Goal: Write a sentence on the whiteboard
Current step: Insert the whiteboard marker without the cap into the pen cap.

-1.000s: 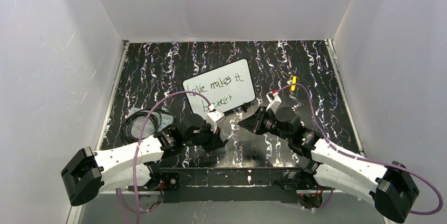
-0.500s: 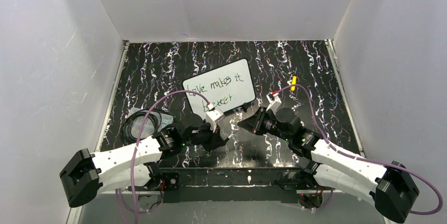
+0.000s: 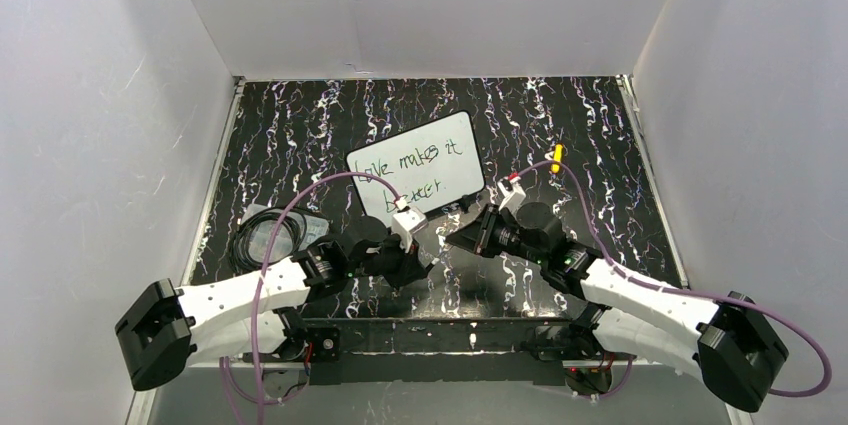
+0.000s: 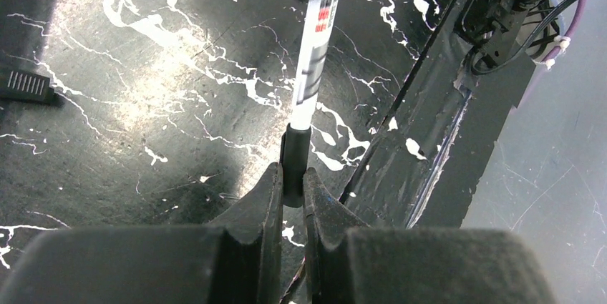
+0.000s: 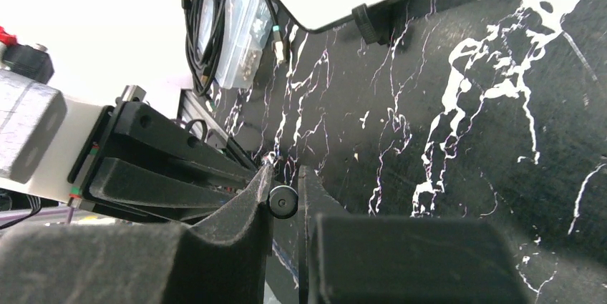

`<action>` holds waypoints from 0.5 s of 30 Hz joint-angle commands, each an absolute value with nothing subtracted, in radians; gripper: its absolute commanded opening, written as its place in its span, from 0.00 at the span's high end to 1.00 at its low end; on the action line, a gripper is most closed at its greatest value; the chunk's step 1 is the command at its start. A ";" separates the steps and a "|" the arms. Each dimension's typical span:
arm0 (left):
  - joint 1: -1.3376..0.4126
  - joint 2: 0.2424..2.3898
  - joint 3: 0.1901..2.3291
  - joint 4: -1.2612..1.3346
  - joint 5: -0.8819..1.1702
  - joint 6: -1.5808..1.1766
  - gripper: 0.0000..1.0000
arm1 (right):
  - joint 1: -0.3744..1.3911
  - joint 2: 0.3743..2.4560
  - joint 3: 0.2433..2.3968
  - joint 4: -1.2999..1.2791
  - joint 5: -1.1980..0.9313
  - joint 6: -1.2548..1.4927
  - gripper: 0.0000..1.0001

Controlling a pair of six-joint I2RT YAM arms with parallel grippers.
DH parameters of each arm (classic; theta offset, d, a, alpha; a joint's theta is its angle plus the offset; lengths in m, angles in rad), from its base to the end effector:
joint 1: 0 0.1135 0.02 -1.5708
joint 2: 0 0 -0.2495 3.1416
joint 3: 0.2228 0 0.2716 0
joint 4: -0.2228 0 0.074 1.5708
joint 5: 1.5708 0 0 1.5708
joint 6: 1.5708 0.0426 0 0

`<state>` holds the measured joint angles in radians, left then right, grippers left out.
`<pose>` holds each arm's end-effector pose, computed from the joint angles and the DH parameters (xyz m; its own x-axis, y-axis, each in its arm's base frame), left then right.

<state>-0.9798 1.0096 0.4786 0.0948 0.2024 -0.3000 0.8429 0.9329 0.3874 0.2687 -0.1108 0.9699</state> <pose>0.1327 -0.2131 0.1934 -0.4953 0.2186 -0.8408 0.8045 0.4806 -0.3490 0.1568 0.1830 0.1960 -0.7732 0.3646 -0.5189 -0.3095 0.4972 0.8105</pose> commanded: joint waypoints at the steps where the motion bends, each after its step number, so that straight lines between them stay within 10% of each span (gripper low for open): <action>1: -0.982 1.010 0.552 0.203 0.181 -0.286 1.00 | 0.855 0.971 0.372 0.301 -0.241 0.986 0.99; 15: -0.983 1.029 0.598 0.224 0.177 -0.280 1.00 | 0.856 0.978 0.358 0.301 -0.249 0.976 0.99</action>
